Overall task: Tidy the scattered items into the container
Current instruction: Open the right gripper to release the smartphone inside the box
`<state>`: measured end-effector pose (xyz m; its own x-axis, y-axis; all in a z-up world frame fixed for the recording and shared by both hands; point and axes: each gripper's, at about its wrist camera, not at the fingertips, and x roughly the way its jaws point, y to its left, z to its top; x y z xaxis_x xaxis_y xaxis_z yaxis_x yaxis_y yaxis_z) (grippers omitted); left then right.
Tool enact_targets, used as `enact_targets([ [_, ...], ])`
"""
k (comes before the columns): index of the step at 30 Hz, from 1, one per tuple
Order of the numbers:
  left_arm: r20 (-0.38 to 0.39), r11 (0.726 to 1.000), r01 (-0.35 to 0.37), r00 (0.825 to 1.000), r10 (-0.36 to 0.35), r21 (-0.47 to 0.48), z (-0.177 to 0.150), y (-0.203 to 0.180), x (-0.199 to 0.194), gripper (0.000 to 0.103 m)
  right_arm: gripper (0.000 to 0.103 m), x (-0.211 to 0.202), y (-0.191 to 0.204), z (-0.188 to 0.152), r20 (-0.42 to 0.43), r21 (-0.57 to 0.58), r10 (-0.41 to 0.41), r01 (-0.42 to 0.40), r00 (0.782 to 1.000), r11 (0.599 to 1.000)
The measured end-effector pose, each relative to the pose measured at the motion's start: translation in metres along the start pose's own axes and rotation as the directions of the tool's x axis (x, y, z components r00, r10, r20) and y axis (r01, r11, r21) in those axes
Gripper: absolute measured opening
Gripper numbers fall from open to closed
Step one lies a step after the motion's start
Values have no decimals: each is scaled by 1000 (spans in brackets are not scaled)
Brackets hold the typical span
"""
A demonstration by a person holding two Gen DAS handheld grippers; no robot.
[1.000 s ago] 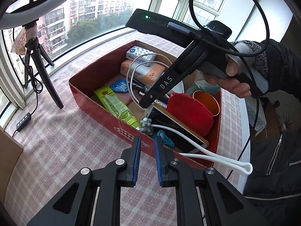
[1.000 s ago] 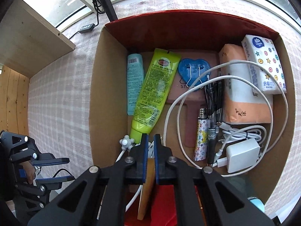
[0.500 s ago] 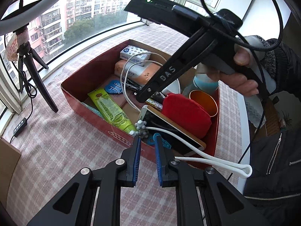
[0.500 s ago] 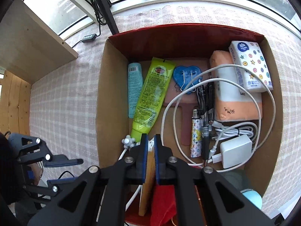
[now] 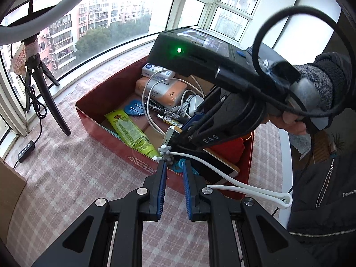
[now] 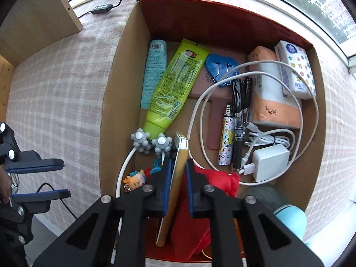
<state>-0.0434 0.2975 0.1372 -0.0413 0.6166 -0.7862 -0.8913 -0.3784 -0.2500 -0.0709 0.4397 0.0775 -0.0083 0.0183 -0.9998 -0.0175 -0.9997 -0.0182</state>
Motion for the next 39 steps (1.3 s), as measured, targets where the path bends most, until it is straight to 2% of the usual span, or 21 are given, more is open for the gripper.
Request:
enact_targets([
  [5,11,1000,3,1000,-3,-10,-7,3,-4,13,13,-5,26,-2,-1,-74,-140,140,990,987],
  [10,25,1000,-2,1000,2,-32,-12,9,-8,13,13,0,41,-2,-7,-116,-190,188,982,975],
  [15,25,1000,-15,1000,16,-27,-11,10,-11,13,13,-10,21,-1,-45,-62,-73,70,996,996],
  [17,25,999,-22,999,23,-25,-11,9,-12,13,13,-32,1,-9,8,-5,24,-24,1000,1000],
  [19,24,999,-29,999,29,-26,-10,11,-12,13,14,-58,-20,-19,81,49,108,-112,991,992],
  [21,22,999,-31,999,32,-27,-9,12,-11,13,24,-72,-39,-33,129,102,129,-143,983,984],
  [24,14,999,-33,999,33,-21,-4,9,-8,13,27,-71,-66,-45,95,131,169,-181,981,975],
  [28,-1,1000,-30,1000,30,-4,3,1,-3,13,27,-61,-74,-64,41,117,197,-200,980,973],
  [32,-15,1000,-25,1000,26,16,8,-9,1,13,27,-48,-69,-61,17,108,140,-141,990,984],
  [34,-16,999,-27,1000,27,22,9,-13,-1,13,26,-42,-68,-57,23,96,145,-147,989,984],
  [36,-17,999,-29,999,29,24,9,-14,-2,13,11,-37,-66,-57,21,78,171,-173,985,982],
  [39,-17,999,-33,999,33,18,9,-12,-3,13,9,-36,-58,-62,13,23,170,-170,985,985],
])
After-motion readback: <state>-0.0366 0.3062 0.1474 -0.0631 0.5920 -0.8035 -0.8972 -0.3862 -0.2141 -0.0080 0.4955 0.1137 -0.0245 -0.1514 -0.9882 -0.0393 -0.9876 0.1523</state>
